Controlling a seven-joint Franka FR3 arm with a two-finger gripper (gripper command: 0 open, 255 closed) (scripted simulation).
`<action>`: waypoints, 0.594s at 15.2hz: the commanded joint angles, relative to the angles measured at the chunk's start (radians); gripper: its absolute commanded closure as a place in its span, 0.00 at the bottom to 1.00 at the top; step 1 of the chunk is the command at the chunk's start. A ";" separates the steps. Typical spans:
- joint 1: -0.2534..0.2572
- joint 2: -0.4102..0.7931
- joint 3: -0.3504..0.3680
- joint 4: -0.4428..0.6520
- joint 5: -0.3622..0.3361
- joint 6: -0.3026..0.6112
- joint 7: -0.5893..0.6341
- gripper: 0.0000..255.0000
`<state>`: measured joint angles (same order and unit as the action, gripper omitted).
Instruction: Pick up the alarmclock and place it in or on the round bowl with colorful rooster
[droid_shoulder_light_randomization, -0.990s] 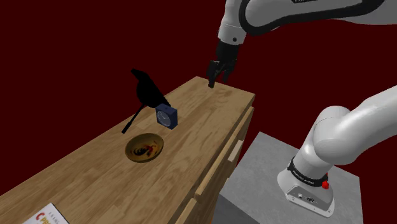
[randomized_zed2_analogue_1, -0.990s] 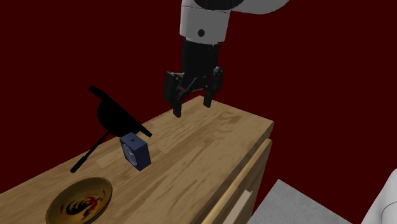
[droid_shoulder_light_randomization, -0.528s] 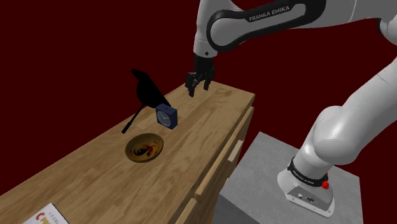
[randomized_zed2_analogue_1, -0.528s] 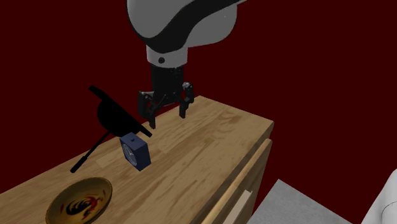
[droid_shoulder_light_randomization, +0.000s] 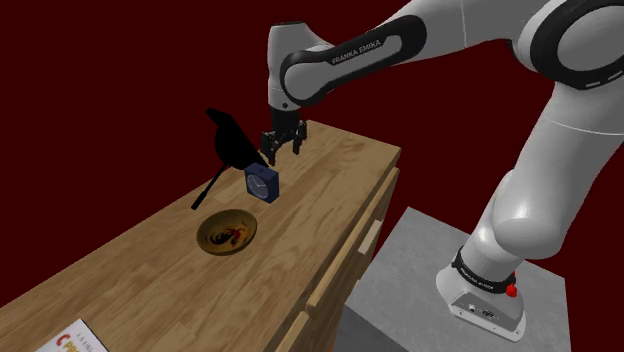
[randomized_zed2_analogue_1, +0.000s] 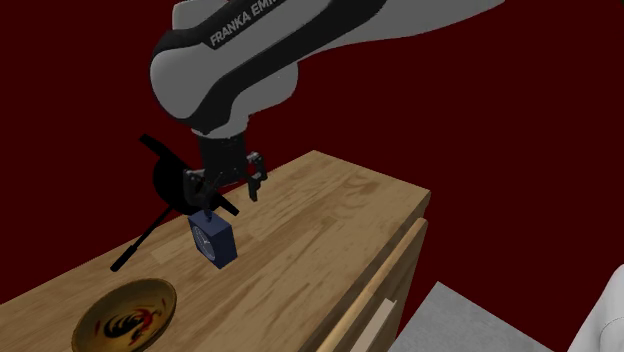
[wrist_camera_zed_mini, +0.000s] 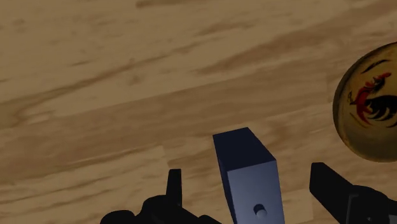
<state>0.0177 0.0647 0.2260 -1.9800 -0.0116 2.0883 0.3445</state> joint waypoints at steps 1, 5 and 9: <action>0.010 0.095 0.004 0.078 -0.030 0.003 0.028 0.00; 0.038 0.266 0.000 0.233 -0.082 -0.009 0.071 0.00; 0.042 0.297 -0.004 0.229 -0.090 0.023 0.077 0.00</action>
<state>0.0598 0.3563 0.2227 -1.7445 -0.0997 2.0999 0.4203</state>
